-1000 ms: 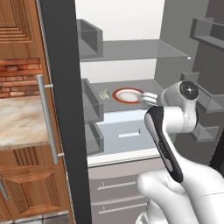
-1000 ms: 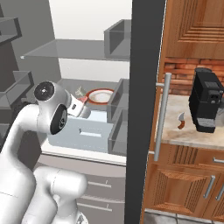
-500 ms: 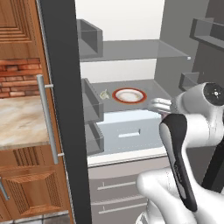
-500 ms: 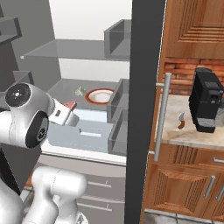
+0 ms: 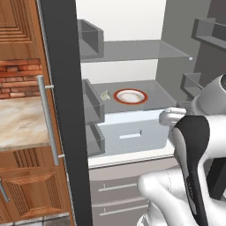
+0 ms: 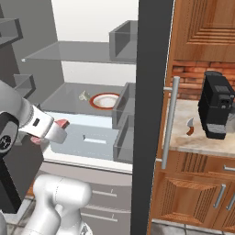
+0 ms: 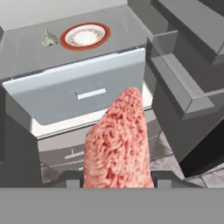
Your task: Retrieve the steak from the fridge and place it on the cutting board.
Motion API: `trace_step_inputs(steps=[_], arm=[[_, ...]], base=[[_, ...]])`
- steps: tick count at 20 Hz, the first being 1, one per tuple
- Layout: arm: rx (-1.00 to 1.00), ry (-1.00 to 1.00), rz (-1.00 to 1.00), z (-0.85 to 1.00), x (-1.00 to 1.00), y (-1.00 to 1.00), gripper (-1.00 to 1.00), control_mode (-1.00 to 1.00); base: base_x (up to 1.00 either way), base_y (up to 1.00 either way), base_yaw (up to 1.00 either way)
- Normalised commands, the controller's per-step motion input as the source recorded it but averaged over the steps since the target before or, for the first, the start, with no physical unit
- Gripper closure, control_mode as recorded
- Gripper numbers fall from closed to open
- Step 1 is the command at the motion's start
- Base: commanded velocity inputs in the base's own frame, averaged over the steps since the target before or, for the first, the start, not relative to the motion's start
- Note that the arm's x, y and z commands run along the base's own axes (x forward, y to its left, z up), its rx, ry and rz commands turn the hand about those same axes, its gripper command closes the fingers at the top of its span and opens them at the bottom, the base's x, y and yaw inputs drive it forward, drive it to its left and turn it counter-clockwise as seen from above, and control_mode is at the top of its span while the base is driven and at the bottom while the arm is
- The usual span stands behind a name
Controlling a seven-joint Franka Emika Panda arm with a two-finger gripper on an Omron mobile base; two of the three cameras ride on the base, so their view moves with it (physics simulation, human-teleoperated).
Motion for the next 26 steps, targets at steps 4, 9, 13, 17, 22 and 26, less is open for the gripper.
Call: trace_step_inputs(steps=[4,9,13,17,22,26], arm=[[-0.01,0.13,0.16,0.01,-0.52,0.0,1.0,-1.0],[0.0,0.02,0.2,0.01,-0.17,0.0,1.0,-1.0],[0.0,0.01,0.1,0.0,-0.17,0.09,1.0,-1.0],[0.0,0.0,0.01,0.0,-0.07,0.15,1.0,-1.0],[0.0,0.0,0.0,0.0,-0.03,0.16,1.0,-1.0],[-0.02,0.0,0.0,0.0,0.0,0.15,1.0,1.0]], base=[[0.0,0.0,0.0],[0.0,0.0,0.0],[0.0,0.0,0.0],[0.0,0.0,0.0],[0.0,0.0,0.0],[0.0,0.0,0.0]])
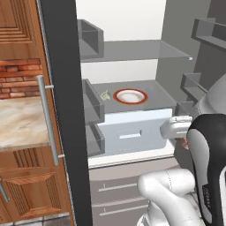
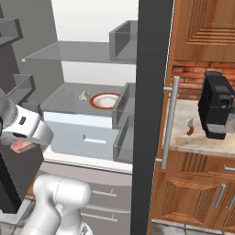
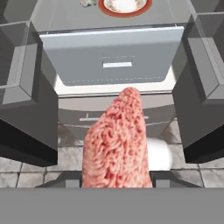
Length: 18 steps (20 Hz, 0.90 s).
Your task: Retrieve the steak from the fridge and place it on the cutting board.
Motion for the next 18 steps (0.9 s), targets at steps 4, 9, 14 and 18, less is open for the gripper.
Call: trace_step_inputs(steps=[4,9,14,18], arm=[[0.0,0.0,0.0,0.0,0.0,0.0,1.0,1.0],[0.0,0.0,0.0,0.0,0.0,0.0,1.0,1.0],[0.0,0.0,0.0,0.0,0.0,0.0,1.0,1.0],[0.0,0.0,0.0,0.0,0.0,0.0,1.0,1.0]], base=[[-0.59,-0.3,0.0],[-1.0,-0.64,0.0],[-1.0,-0.61,0.0],[-0.72,-0.68,0.0]])
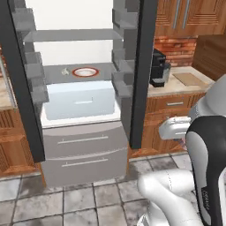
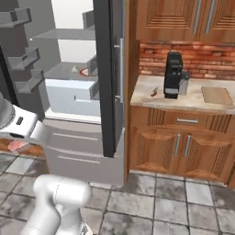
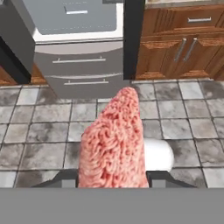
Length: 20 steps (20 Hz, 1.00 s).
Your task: Retrieve the steak from the fridge and place it on the cutting board.
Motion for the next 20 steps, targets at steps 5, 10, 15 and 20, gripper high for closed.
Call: trace_step_inputs(steps=[5,10,15,20], arm=[[0.0,0.0,0.0,0.0,0.0,0.0,1.0,1.0],[0.0,0.0,0.0,0.0,0.0,0.0,1.0,1.0],[0.0,0.0,0.0,0.0,0.0,0.0,1.0,1.0],[0.0,0.0,0.0,0.0,0.0,0.0,1.0,1.0]], base=[[0.12,-1.0,-0.01],[0.5,-1.0,-0.01],[0.63,-1.0,0.0],[0.91,-1.0,0.0]])
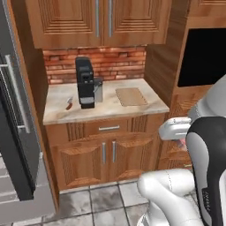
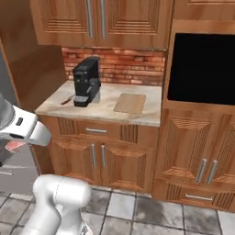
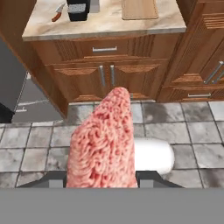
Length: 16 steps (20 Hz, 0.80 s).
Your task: Retrieve the steak from the fridge and place it on the cutting board.
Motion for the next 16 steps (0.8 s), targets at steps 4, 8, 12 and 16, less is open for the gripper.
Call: trace_step_inputs(steps=[4,8,12,16], arm=[[0.0,0.0,0.0,0.0,0.0,0.0,1.0,1.0],[0.0,0.0,0.0,0.0,0.0,0.0,1.0,1.0],[0.0,0.0,0.0,0.0,0.0,0.0,1.0,1.0],[0.0,0.0,0.0,0.0,0.0,0.0,1.0,1.0]], base=[[0.94,-0.89,0.0],[0.96,-0.04,0.0],[0.86,0.02,0.0],[0.74,0.01,0.0]])
